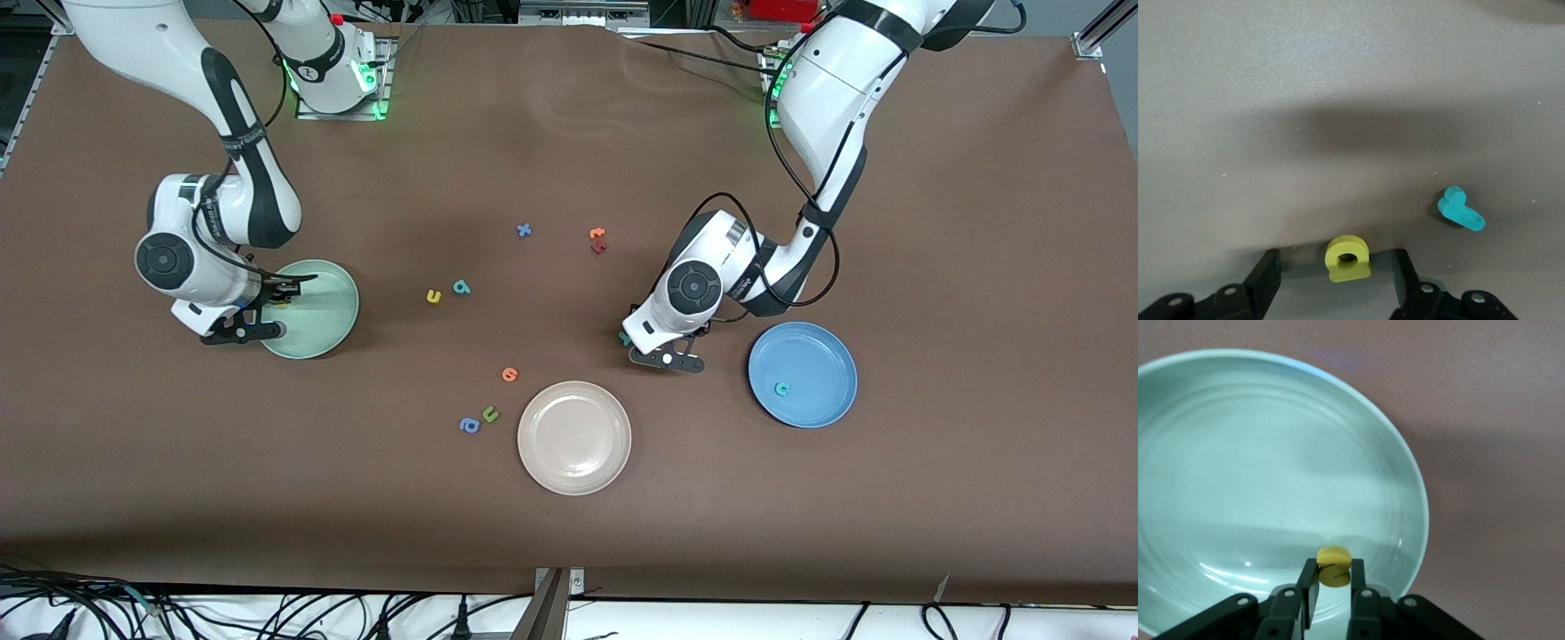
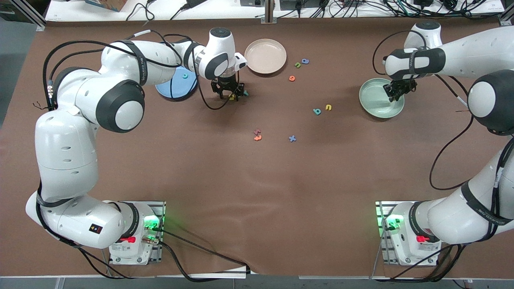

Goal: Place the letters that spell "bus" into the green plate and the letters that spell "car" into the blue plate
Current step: 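Grasp the o with the left gripper while the right gripper drops the 2, then drop the o in the blue plate while the right gripper grasps the n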

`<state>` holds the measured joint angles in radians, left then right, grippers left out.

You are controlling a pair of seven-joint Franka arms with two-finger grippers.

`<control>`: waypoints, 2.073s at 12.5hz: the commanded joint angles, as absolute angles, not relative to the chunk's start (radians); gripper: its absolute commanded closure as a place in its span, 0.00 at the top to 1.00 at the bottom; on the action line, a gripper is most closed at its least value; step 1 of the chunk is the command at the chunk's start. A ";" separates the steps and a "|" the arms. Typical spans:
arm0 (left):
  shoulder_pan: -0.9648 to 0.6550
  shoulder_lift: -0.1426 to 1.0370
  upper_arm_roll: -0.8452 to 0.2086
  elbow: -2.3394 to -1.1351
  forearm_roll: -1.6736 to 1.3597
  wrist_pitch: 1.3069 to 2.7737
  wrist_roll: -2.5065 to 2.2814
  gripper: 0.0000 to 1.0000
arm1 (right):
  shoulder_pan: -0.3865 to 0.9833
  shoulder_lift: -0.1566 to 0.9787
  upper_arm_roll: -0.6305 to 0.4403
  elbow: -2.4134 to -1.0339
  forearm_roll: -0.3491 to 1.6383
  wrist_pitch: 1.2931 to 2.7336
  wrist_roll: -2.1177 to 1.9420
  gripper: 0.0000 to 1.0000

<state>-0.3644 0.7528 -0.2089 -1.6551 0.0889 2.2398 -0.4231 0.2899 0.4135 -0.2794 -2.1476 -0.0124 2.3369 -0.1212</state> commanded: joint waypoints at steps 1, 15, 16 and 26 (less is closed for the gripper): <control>-0.374 0.750 -0.207 -1.658 0.106 2.243 -0.434 0.50 | 0.290 0.408 -0.281 -2.146 -0.008 2.339 -0.133 0.98; -0.108 0.592 -0.190 -1.649 0.126 1.988 -0.014 0.14 | 0.322 0.362 0.103 -2.123 -0.006 2.396 0.615 0.99; -0.088 0.594 -0.187 -1.649 0.158 1.990 -0.003 0.16 | 0.346 0.380 0.103 -2.125 -0.006 2.426 0.652 0.99; -0.103 0.649 -0.299 -1.579 0.179 2.025 0.008 1.00 | 0.385 0.460 0.086 -2.129 -0.018 2.542 0.735 0.71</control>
<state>-0.0912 0.6062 -0.2575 -1.6393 0.1932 2.0153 -0.0085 0.3831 0.4492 0.0843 -2.1220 -0.0093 2.5098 0.7092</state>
